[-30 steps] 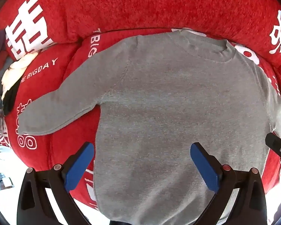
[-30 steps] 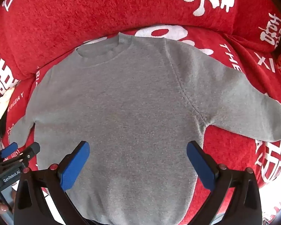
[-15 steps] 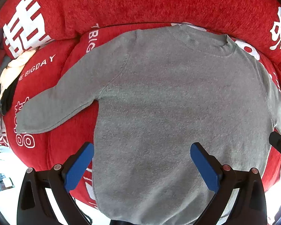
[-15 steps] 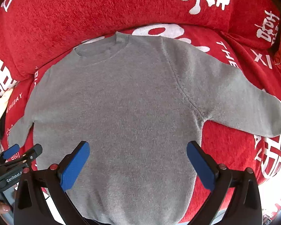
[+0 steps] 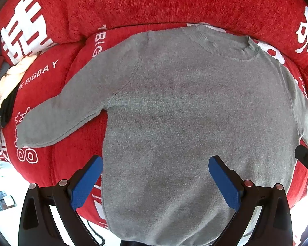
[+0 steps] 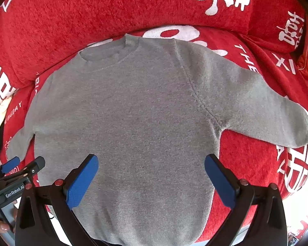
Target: Fold small clothes
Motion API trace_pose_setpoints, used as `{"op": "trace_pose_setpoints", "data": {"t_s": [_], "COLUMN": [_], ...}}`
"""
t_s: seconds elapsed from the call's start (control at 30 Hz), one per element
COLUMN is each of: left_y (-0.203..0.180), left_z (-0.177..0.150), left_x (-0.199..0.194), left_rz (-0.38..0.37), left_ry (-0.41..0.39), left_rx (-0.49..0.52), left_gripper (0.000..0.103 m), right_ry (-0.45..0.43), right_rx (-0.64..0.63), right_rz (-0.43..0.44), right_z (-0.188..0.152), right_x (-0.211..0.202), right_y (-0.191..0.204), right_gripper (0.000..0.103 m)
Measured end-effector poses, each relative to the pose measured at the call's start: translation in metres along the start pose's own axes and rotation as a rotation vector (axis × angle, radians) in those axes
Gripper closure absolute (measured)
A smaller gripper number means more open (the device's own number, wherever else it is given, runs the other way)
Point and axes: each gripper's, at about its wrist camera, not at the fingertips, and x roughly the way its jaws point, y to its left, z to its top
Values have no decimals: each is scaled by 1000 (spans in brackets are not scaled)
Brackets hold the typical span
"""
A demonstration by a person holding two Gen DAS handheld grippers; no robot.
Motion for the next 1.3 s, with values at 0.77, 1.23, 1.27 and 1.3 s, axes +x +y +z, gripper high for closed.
{"op": "trace_pose_setpoints", "data": {"t_s": [0.77, 1.23, 1.27, 1.3], "left_y": [2, 6, 7, 8], "left_z": [3, -5, -5, -5], "left_x": [4, 4, 4, 4], "left_rz": [-2, -54, -57, -58], "left_ry": [14, 4, 6, 7], "left_rx": [-5, -11, -14, -16], "left_gripper": [0, 0, 0, 0], "right_ry": [35, 38, 40, 43], "right_rx": [4, -42, -40, -37], "right_rz": [-5, -51, -51, -51], "right_z": [0, -1, -1, -2], "right_x": [9, 13, 13, 14], "right_y": [3, 13, 13, 13], "right_gripper": [0, 0, 0, 0]}}
